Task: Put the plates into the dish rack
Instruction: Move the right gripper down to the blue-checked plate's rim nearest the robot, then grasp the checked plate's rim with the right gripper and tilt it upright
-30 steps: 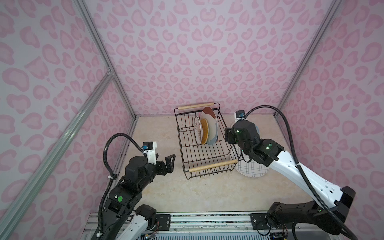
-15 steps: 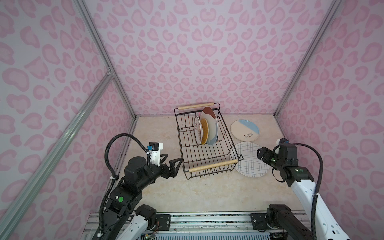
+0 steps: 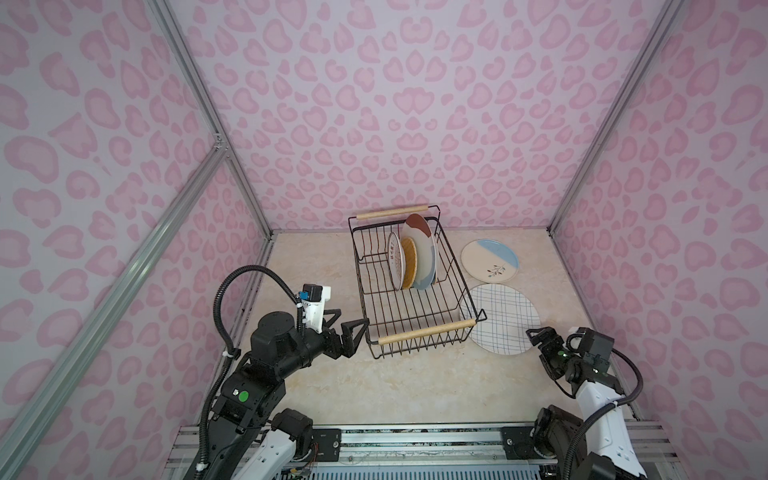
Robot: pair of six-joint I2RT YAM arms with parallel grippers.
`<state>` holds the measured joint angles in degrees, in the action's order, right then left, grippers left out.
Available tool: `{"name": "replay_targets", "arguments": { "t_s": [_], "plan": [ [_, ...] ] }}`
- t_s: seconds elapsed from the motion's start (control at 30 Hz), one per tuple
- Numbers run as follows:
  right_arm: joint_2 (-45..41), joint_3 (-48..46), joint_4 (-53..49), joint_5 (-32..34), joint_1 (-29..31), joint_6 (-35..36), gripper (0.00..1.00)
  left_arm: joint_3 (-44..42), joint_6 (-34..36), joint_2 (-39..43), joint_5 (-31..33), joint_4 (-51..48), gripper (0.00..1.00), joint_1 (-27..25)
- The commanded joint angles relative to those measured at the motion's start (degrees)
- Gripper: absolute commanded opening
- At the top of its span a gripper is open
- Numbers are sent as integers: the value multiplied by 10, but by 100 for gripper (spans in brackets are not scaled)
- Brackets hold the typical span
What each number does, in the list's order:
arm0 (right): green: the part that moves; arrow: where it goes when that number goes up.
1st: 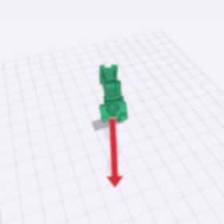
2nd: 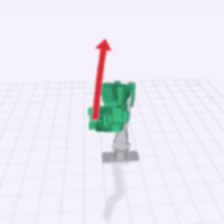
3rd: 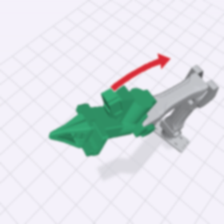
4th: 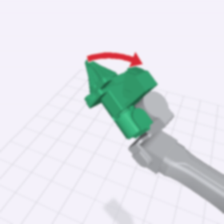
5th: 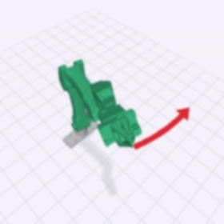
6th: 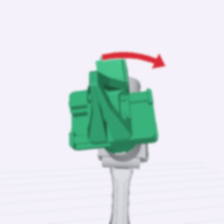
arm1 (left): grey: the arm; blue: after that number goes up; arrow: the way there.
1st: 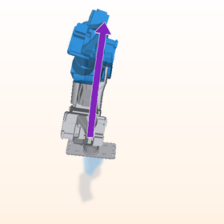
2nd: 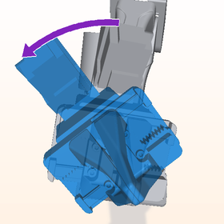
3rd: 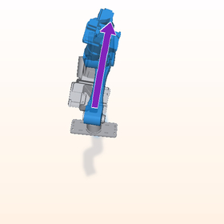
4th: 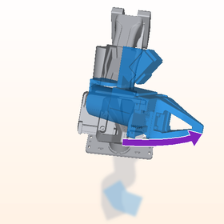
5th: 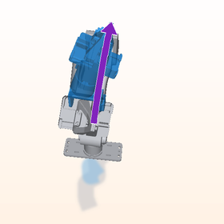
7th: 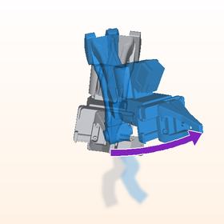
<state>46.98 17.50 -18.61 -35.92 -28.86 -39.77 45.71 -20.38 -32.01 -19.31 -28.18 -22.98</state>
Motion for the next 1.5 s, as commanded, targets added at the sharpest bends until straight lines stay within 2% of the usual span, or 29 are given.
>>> {"name": "replay_targets", "arguments": {
  "t_s": [0.0, 0.33, 0.57, 0.83, 1.03, 1.23, 1.47],
  "plan": [
    [26, -21, 86, -42, -1, -35, 87, -3, 5, 2, -6, 27, 97, 0],
    [110, -53, 205, -77, -1, -59, 83, -4, 7, -2, -42, 34, 97, 0],
    [245, -45, 277, -122, 3, -39, 76, -3, 8, -2, -35, 33, 97, 0],
    [358, -53, 384, -121, 15, -60, 64, -4, 7, -1, -28, 33, 97, 0],
    [367, -43, 368, -94, 21, -62, 49, -3, 7, 0, -22, 33, 97, 0],
    [362, -34, 356, -54, 36, -67, 40, -3, 8, 4, -18, 32, 97, 0],
    [431, -34, 416, -49, 41, -82, 25, -3, 10, 8, -11, 30, 97, 0]
  ]
}}
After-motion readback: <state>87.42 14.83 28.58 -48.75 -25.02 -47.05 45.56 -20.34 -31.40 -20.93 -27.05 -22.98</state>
